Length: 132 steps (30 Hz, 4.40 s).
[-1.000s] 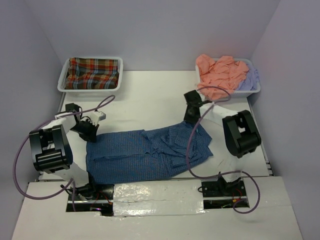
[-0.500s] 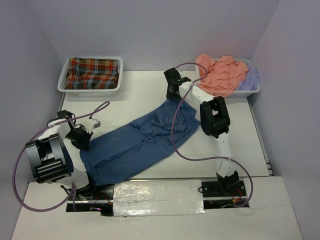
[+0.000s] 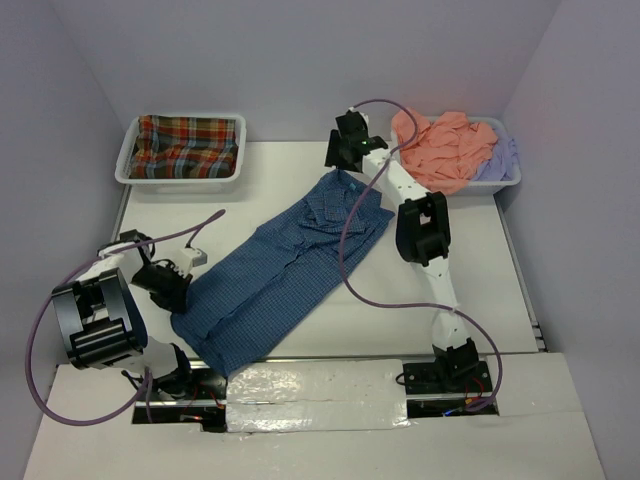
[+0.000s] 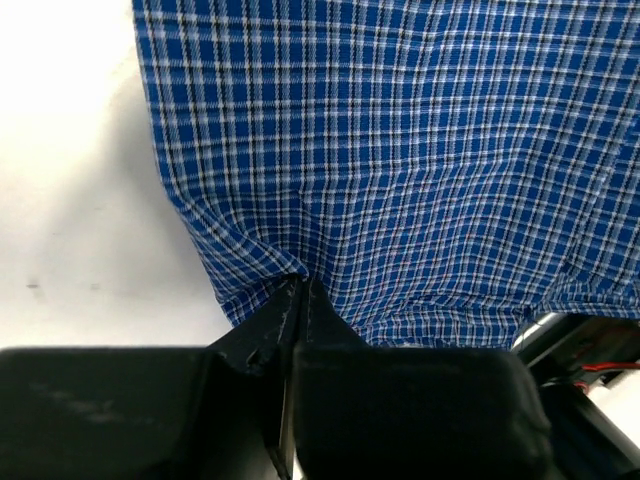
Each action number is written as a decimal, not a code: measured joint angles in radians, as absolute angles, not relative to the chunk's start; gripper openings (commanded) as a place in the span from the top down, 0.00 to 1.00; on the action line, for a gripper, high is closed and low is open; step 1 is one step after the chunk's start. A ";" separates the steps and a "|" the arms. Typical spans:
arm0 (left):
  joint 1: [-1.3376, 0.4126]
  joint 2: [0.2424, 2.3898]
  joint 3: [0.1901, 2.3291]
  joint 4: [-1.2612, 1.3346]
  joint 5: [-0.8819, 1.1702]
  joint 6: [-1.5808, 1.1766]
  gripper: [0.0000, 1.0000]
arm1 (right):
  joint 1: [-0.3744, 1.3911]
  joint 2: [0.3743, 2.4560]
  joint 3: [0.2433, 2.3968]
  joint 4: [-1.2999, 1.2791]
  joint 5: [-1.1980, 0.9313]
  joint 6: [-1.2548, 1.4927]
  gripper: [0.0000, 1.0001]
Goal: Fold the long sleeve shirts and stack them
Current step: Fold the shirt
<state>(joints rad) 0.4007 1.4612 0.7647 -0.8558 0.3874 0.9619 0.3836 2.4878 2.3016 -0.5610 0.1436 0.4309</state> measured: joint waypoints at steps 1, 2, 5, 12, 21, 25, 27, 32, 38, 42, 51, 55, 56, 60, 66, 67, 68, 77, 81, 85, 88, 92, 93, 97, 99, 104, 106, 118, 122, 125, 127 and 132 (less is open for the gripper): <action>0.401 1.461 0.760 -0.862 0.391 0.967 0.89 | 0.376 2.487 2.311 -0.560 0.142 0.425 0.28; 0.401 1.460 0.757 -0.869 0.393 0.971 0.88 | 0.373 2.482 2.312 -0.555 0.142 0.416 0.25; 0.401 1.449 0.752 -0.890 0.399 0.992 0.76 | 0.370 2.432 2.261 -0.535 0.143 0.392 0.22; 0.401 1.382 0.765 -0.953 0.411 1.016 0.57 | 0.384 2.088 1.893 -0.500 0.170 0.396 0.22; 0.401 1.364 0.820 -0.929 0.426 0.982 0.55 | 0.393 1.558 1.197 -0.349 0.178 0.585 0.49; 0.402 1.397 0.844 -0.911 0.453 0.960 0.53 | 0.356 1.562 1.038 -0.307 0.158 0.682 0.41; 0.402 1.432 0.856 -0.903 0.475 0.947 0.53 | 0.333 1.601 1.023 -0.307 0.150 0.703 0.39; 0.402 1.507 0.860 -0.858 0.496 0.916 0.47 | 0.305 1.805 1.115 -0.313 0.148 0.729 0.39; 0.392 1.532 0.834 -0.837 0.505 0.922 0.47 | 0.305 1.922 1.228 -0.296 0.134 0.736 0.62; 0.345 1.543 0.814 -0.852 0.539 0.963 0.54 | 0.309 1.963 1.281 -0.316 0.133 0.719 0.81; 0.102 1.508 0.763 -0.849 0.569 0.966 0.54 | 0.321 2.200 1.691 -0.452 0.130 0.604 0.81; -0.037 1.439 0.715 -0.831 0.555 0.966 0.52 | 0.317 2.365 1.986 -0.515 0.108 0.536 0.75; -0.075 1.422 0.704 -0.825 0.552 0.965 0.52 | 0.316 2.401 2.052 -0.526 0.102 0.520 0.74; -0.242 1.379 0.686 -0.789 0.533 0.934 0.50 | 0.313 2.489 2.215 -0.532 0.080 0.458 0.65; -0.435 1.339 0.668 -0.712 0.504 0.851 0.43 | 0.281 2.492 2.225 -0.517 0.036 0.424 0.34; -0.450 1.327 0.665 -0.706 0.498 0.834 0.42 | 0.278 2.491 2.225 -0.516 0.032 0.420 0.32; -0.459 1.314 0.665 -0.705 0.491 0.825 0.37 | 0.273 2.489 2.223 -0.516 0.029 0.407 0.32; -0.475 1.205 0.787 -0.756 0.442 0.726 0.09 | 0.309 2.295 2.035 -0.529 0.065 0.321 0.28; -0.479 1.127 0.890 -0.801 0.420 0.701 0.09 | 0.353 2.094 1.860 -0.533 0.093 0.341 0.27; -0.490 1.030 0.955 -0.828 0.347 0.715 0.07 | 0.393 1.803 1.533 -0.473 0.087 0.398 0.22; -0.500 0.912 0.939 -0.838 0.253 0.845 0.12 | 0.451 1.590 1.272 -0.441 0.087 0.449 0.20; -0.510 0.759 0.804 -0.848 0.154 1.135 0.14 | 0.624 1.431 1.018 -0.395 0.064 0.529 0.21; -0.513 0.741 0.759 -0.859 0.142 1.224 0.09 | 0.674 1.404 0.962 -0.385 0.060 0.554 0.22; -0.517 0.684 0.541 -0.892 0.129 1.597 0.08 | 0.857 1.318 0.793 -0.388 0.050 0.667 0.23; -0.520 0.623 0.445 -0.891 0.138 1.728 0.18 | 0.928 1.261 0.734 -0.398 0.060 0.725 0.23; -0.527 0.506 0.286 -0.849 0.221 1.906 0.32 | 1.047 1.102 0.612 -0.410 0.097 0.885 0.25; -0.529 0.509 0.284 -0.836 0.257 1.929 0.32 | 1.089 1.048 0.554 -0.403 0.115 0.956 0.26; -0.584 0.671 0.317 -0.781 0.357 1.910 0.48 | 1.192 1.182 0.477 -0.274 0.112 1.163 0.27; -0.635 0.748 0.336 -0.762 0.359 1.858 0.72 | 1.193 1.233 0.491 -0.205 0.101 1.181 0.30; -0.661 0.758 0.336 -0.757 0.363 1.825 0.94 | 1.193 1.250 0.491 -0.184 0.094 1.186 0.49; -0.682 0.757 0.336 -0.752 0.370 1.799 1.00 | 1.193 1.261 0.489 -0.188 0.092 1.188 0.65; -0.720 0.759 0.347 -0.733 0.412 1.667 1.00 | 1.193 1.239 0.471 -0.221 0.094 1.192 0.94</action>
